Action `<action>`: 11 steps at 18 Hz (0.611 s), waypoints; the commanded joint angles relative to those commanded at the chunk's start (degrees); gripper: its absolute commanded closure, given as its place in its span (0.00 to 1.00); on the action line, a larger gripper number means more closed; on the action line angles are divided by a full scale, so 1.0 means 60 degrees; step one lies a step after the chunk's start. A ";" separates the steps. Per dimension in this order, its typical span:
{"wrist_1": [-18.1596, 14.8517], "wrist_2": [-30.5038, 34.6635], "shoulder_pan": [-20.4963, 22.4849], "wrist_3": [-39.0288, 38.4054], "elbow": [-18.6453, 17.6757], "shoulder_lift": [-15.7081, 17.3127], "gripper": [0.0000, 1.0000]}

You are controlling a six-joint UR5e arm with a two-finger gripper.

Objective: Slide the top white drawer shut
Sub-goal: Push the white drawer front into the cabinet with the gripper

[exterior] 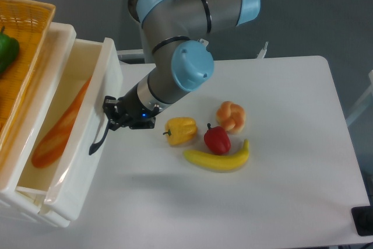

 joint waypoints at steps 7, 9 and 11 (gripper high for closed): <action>0.0015 -0.0117 -0.0410 -0.0073 -0.0015 0.0000 1.00; 0.0044 -0.0190 -0.0498 -0.0160 -0.0029 -0.0015 1.00; 0.0088 -0.0278 -0.0571 -0.0249 -0.0015 -0.0015 1.00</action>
